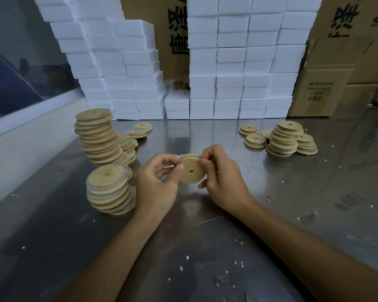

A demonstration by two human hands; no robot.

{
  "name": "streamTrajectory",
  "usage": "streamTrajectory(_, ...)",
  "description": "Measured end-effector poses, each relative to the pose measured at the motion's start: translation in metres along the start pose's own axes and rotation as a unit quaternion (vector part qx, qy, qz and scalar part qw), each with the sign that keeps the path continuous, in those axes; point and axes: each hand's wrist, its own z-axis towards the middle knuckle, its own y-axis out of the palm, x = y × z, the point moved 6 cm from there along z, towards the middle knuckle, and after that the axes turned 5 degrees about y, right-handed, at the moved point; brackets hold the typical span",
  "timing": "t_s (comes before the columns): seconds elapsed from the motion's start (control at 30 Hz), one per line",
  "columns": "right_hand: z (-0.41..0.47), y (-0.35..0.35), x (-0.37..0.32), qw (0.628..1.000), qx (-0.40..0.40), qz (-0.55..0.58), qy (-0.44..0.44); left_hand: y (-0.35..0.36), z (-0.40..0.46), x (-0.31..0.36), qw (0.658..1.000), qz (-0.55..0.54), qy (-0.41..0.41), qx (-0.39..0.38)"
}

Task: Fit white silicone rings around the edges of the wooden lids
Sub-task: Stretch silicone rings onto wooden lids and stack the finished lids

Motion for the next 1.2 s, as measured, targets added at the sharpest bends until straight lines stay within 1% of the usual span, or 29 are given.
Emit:
streamTrajectory(0.13, -0.004, 0.002, -0.009, 0.997, -0.008, -0.044, -0.058, 0.002, -0.001, 0.006, 0.999, 0.03, 0.032, -0.019)
streamTrajectory(0.27, -0.002, 0.0, -0.01, 0.998, 0.012, -0.011, -0.068, -0.001, -0.002, 0.002, 1.0, -0.01, -0.008, 0.007)
streamTrajectory(0.37, 0.001, -0.001, -0.002, 0.999, 0.024, 0.037, -0.019, -0.004, -0.002, -0.001, 0.995, -0.068, -0.06, 0.029)
streamTrajectory(0.47, 0.005, -0.001, 0.01, 0.997, 0.02, 0.067, 0.032, -0.003, -0.002, -0.003, 0.989, -0.099, -0.097, 0.041)
streamTrajectory(0.67, 0.008, 0.0, 0.015, 0.994, 0.011, 0.093, 0.056, 0.001, -0.003, -0.005, 0.971, -0.173, -0.16, 0.047)
streamTrajectory(0.87, 0.008, -0.001, 0.015, 0.99, 0.01, 0.125, 0.072, 0.003, -0.005, -0.009, 0.956, -0.202, -0.207, 0.04)
streamTrajectory(1.03, 0.006, 0.0, 0.011, 0.995, 0.01, 0.079, 0.062, 0.002, -0.004, -0.012, 0.943, -0.232, -0.23, 0.059)
streamTrajectory(1.2, 0.001, 0.009, 0.006, 0.998, -0.049, -0.007, 0.027, 0.0, -0.004, -0.016, 0.934, -0.247, -0.247, 0.078)
